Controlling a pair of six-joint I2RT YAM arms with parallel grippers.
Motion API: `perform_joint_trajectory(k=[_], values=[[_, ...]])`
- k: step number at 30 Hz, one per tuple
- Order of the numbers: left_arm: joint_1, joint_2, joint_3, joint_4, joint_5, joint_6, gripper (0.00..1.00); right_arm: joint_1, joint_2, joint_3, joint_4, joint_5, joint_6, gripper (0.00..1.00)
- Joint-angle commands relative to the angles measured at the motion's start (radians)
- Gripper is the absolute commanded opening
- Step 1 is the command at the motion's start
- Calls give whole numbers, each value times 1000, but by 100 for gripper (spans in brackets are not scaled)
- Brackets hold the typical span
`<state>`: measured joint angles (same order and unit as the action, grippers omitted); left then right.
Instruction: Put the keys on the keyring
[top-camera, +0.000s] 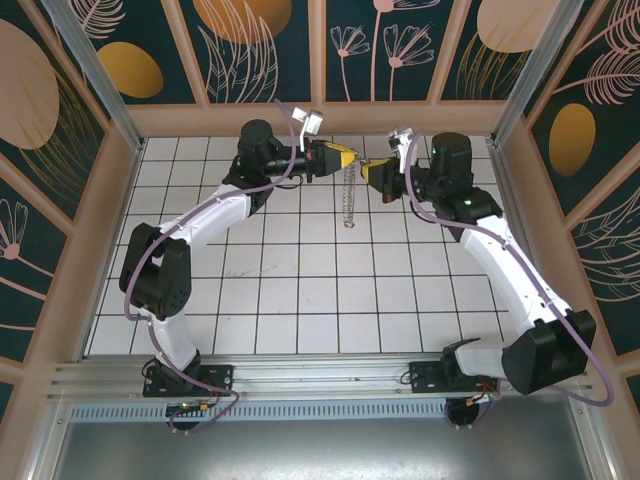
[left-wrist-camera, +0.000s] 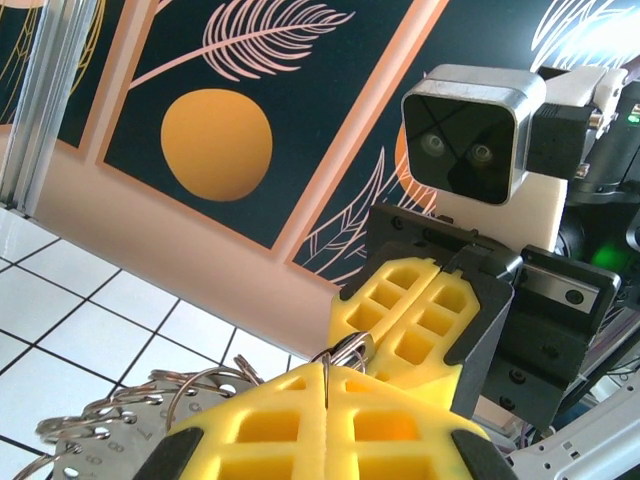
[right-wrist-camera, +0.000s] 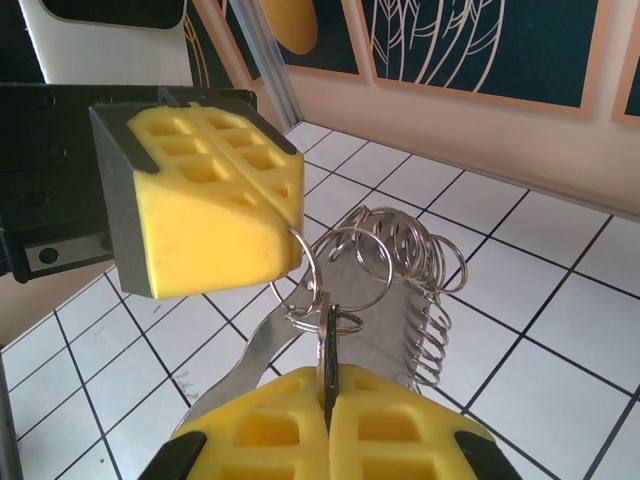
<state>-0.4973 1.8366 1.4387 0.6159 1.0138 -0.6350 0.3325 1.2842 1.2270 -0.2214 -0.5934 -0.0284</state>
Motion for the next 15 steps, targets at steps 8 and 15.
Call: perform_joint_trajectory(k=[8,15], values=[[-1,-42,0,12,21,15,0,-4,78,166,-53,-14,-51,0],[-1,-40,2,11,19,16,0,-4,90,172,-50,-4,-53,0]])
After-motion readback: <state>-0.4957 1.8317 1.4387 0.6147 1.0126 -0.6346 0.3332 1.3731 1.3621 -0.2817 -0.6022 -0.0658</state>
